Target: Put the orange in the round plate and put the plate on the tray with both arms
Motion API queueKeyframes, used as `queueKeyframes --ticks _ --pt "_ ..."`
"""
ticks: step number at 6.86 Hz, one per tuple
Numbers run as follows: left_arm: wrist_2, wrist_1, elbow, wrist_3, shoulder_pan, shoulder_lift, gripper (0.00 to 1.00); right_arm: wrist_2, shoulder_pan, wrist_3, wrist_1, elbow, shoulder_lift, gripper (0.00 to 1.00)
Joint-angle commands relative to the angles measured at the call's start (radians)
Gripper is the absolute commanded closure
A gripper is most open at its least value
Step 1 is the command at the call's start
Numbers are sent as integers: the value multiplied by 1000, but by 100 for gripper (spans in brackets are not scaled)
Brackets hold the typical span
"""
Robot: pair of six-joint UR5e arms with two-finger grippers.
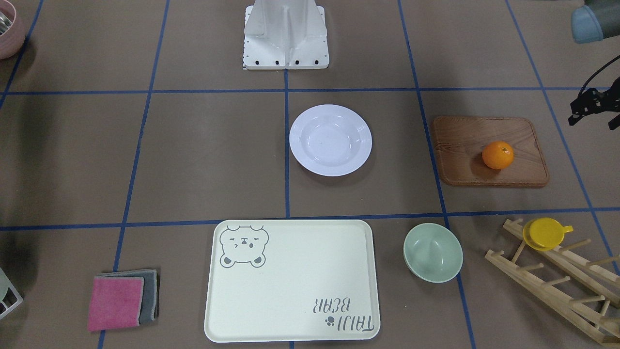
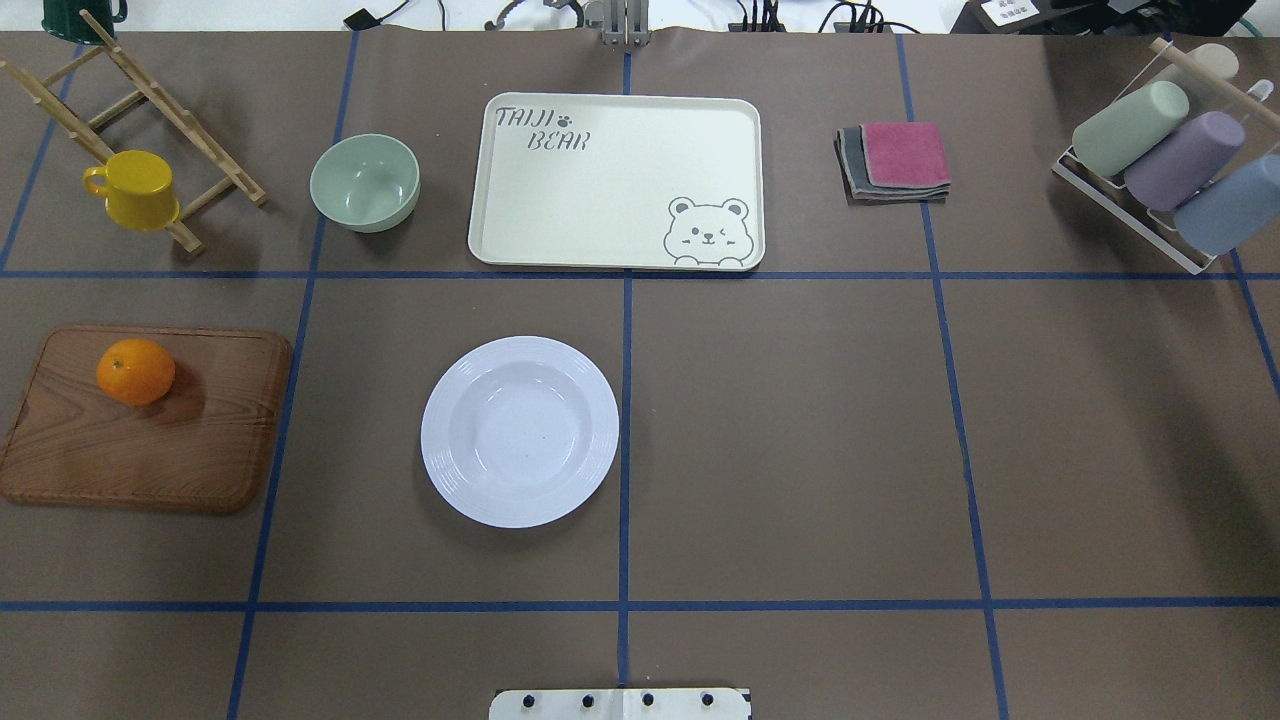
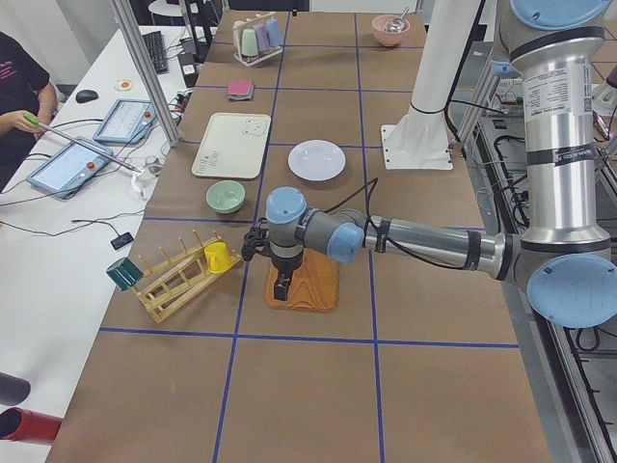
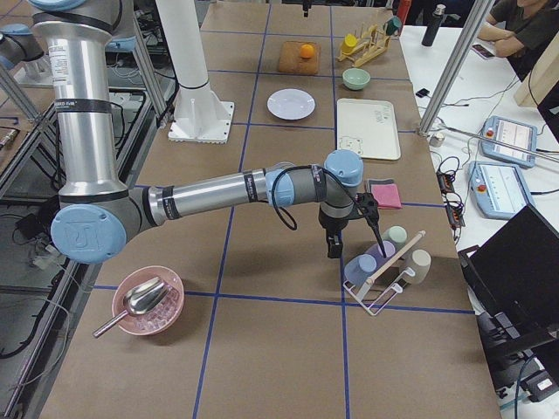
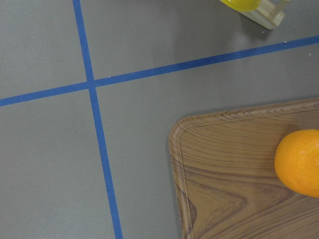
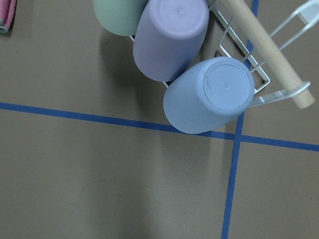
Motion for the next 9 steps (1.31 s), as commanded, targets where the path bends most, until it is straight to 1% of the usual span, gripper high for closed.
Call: queueKeyframes --ticks 1,2,3,4,5,6,7,8,9 --pt "0 -1 0 0 0 0 1 1 -10 1 0 15 7 0" --pt "0 0 0 0 0 0 1 1 -42 40 0 64 21 0" --pt "0 0 -3 -23 5 -3 1 11 -88 84 0 81 46 0" --pt "-2 -3 -15 -105 9 -11 1 56 -126 106 0 112 50 0" --pt "-2 -4 -25 -115 12 -12 0 78 -131 181 2 132 85 0" --pt "-2 -4 -28 -118 15 -15 0 109 -184 235 2 182 98 0" --pt "0 -9 -31 -173 35 -27 1 142 -227 278 17 198 96 0" --pt "6 -70 -37 -316 105 -34 1 232 -273 360 157 177 84 0" --pt "8 -102 -37 -390 147 -34 1 230 -313 533 346 131 81 0"
